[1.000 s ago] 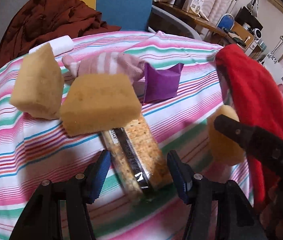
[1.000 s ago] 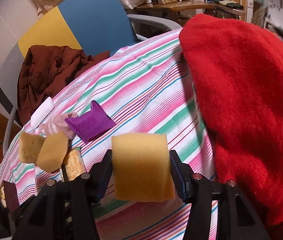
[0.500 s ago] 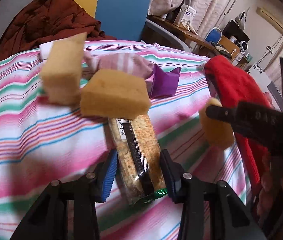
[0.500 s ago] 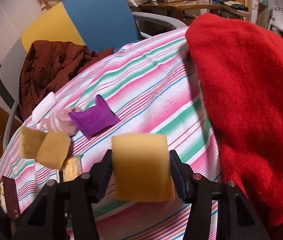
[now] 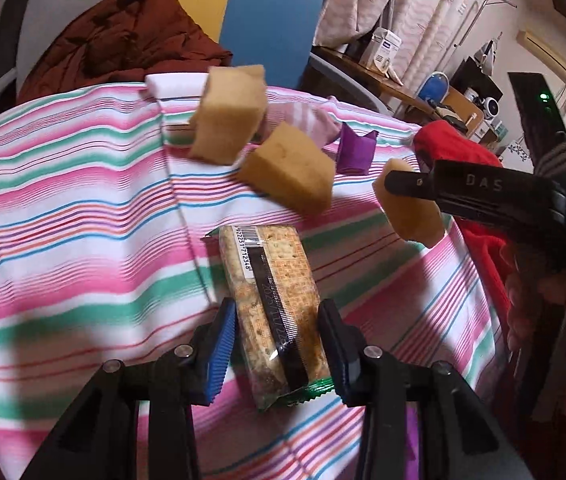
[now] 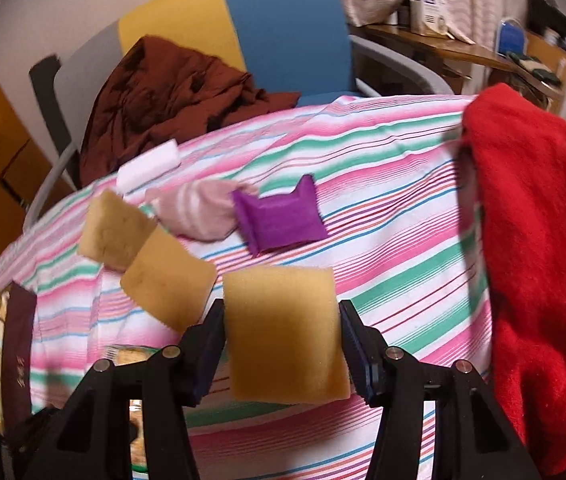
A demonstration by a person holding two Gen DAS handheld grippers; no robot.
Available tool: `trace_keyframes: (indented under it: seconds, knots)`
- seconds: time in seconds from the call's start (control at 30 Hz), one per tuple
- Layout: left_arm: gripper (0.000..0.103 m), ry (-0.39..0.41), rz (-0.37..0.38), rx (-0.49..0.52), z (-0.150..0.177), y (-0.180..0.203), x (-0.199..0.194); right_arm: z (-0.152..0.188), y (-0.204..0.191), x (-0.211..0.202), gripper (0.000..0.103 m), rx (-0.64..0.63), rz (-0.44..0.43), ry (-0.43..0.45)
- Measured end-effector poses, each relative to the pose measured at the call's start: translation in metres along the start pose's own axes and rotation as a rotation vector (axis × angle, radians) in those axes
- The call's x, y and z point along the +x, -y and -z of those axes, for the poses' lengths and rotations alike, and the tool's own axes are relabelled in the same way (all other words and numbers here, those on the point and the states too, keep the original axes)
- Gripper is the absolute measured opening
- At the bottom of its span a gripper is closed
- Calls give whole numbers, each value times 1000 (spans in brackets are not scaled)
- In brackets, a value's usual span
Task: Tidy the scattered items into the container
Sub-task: 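Carry the sponge and cracker packet over the gold tray and open both tools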
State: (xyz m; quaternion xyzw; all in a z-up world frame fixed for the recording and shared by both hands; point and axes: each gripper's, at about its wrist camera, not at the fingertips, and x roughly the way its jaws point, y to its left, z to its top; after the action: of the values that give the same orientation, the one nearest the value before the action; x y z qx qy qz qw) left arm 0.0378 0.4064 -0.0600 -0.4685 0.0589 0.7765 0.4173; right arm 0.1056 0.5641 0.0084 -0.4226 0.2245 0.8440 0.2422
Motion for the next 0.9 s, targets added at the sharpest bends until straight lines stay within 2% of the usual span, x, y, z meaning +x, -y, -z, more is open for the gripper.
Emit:
trace_keyframes:
  seconds: [0.07, 0.17, 0.23, 0.27, 0.33, 0.5, 0.7, 0.9]
  knots:
    - [42, 1, -15, 9, 1, 1, -1, 2, -2, 4, 55, -4, -19, -25]
    - [43, -11, -24, 11, 2, 3, -2, 4, -4, 10, 55, -25, 0, -50]
    - [46, -20, -28, -3, 0, 3, -1, 5, -6, 12, 55, -42, 11, -59]
    - [52, -25, -26, -9, -3, 4, 1, 6, -7, 14, 55, -51, 14, -64]
    - [54, -20, -28, 4, -2, 6, 3, 7, -9, 16, 55, -58, 16, -71]
    - [47, 13, -38, 48, 7, 4, -1, 7, -7, 19, 55, -47, 19, -80]
    - [38, 23, 10, -21, 13, -9, -14, 6, -9, 19, 55, -59, 28, -79]
    - [36, 51, 59, -54, 23, -16, -37, 5, -10, 12, 55, -56, 16, -39]
